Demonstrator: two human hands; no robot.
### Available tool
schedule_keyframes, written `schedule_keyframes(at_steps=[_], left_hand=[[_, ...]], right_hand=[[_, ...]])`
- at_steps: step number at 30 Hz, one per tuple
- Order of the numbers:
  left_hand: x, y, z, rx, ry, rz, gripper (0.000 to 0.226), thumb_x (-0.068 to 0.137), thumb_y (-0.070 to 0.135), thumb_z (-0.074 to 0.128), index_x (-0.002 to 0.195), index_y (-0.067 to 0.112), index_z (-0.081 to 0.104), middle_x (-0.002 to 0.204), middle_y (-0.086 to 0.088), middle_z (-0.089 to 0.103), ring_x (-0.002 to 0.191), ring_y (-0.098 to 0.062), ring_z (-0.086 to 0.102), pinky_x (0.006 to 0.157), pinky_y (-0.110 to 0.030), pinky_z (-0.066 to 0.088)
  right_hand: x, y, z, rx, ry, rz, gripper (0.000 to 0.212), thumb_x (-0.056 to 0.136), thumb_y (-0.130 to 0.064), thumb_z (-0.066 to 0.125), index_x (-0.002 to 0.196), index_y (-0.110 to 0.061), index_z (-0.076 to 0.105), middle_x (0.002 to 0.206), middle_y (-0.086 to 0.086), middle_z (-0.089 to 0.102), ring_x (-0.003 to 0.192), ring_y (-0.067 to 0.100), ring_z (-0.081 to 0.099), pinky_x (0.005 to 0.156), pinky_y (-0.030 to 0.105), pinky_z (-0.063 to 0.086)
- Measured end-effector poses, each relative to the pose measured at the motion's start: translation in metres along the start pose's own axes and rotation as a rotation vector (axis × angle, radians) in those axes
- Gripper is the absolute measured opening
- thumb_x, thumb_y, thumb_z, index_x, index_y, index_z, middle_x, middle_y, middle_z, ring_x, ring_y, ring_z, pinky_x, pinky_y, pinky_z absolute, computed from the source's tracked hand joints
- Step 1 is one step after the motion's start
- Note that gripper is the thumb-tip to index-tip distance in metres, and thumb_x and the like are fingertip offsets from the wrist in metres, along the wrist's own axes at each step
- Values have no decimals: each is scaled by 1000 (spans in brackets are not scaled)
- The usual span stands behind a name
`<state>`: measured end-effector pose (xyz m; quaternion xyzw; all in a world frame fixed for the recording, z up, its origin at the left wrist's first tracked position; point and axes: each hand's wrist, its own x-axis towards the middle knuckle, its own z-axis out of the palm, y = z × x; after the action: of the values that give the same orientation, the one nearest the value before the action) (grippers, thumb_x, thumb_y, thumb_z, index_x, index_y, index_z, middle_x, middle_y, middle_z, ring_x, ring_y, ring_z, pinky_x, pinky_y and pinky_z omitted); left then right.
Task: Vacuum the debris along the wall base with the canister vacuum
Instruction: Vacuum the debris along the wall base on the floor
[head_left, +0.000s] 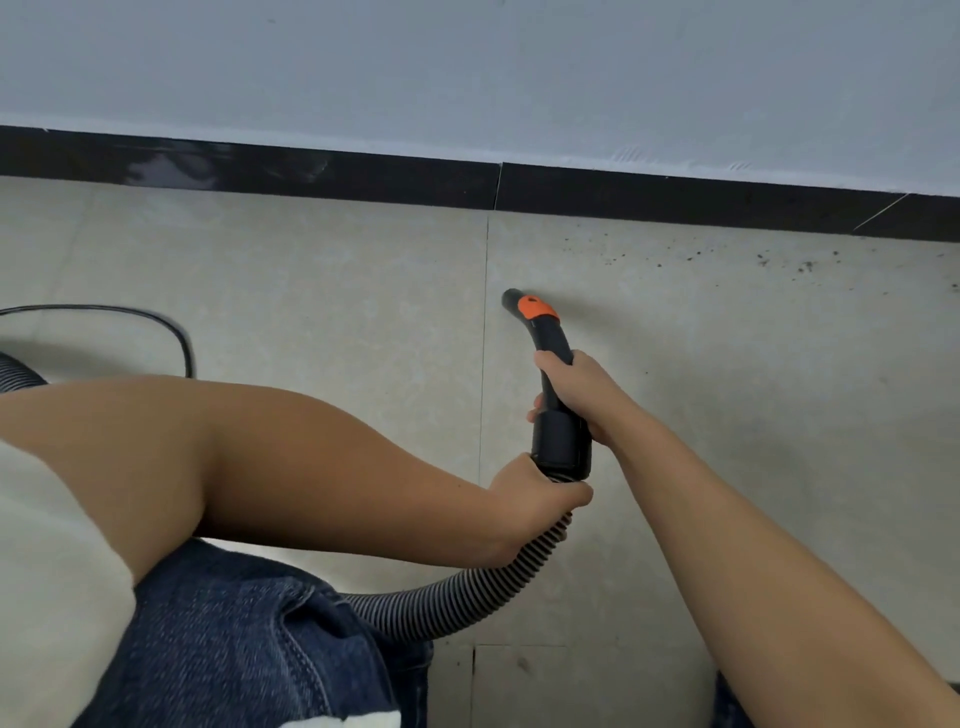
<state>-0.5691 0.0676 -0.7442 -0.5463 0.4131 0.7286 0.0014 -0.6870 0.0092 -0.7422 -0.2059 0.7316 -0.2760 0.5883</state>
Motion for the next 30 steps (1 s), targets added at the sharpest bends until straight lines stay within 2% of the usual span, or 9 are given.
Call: schedule_keyframes(at_steps=[5,11,17,22,24,26,30], left_hand=[[3,6,8,64,-61,8,17,80,15,66,92,12,53,72,-6,57,60,-20,58,70,-32,57],[8,6,12,62,-8,5,17,79,15,65,91,12,53,71,-6,58,59,-19,59,68,-31,56],[27,22,18,84,6,32,20,80,14,66,94,8,53,72,-6,58,62,-20,60,72,-35,58],[37,38,36,51,-17,34,19,83,14,65,96,8,53,72,-7,61,56,-18,60,59,-27,55],[38,39,46,9,-13,29,17,83,15,65,94,10,53,72,-7,63,56,-18,60,61,-28,54],[41,42,55,-32,11,35,17,82,15,65,93,12,52,72,-7,63,57,-18,60,62,-29,53],[49,50,68,-99,96,79,25,81,18,67,99,12,51,71,-6,61,54,-18,58,54,-25,50]], right_hand=[[-5,9,-18,92,77,3,10,96,-23,47,93,-14,43,71,13,56,54,23,63,49,26,53],[4,7,-18,56,24,-8,10,96,-23,48,95,-14,43,69,12,57,52,22,63,45,23,50],[16,-3,-33,74,67,-27,11,95,-21,46,90,-12,42,74,13,53,54,24,58,43,23,49],[25,-11,-56,32,57,-14,13,96,-22,47,91,-11,42,68,12,54,53,25,59,47,25,51],[28,-12,-63,-5,47,-6,13,96,-22,47,91,-11,41,67,12,54,52,25,59,46,24,49],[32,-14,-67,-47,41,-4,13,95,-22,48,92,-11,41,68,12,55,51,26,60,47,24,49],[41,-25,-77,-114,19,-30,14,95,-23,47,95,-10,41,73,14,55,53,27,62,51,27,51]])
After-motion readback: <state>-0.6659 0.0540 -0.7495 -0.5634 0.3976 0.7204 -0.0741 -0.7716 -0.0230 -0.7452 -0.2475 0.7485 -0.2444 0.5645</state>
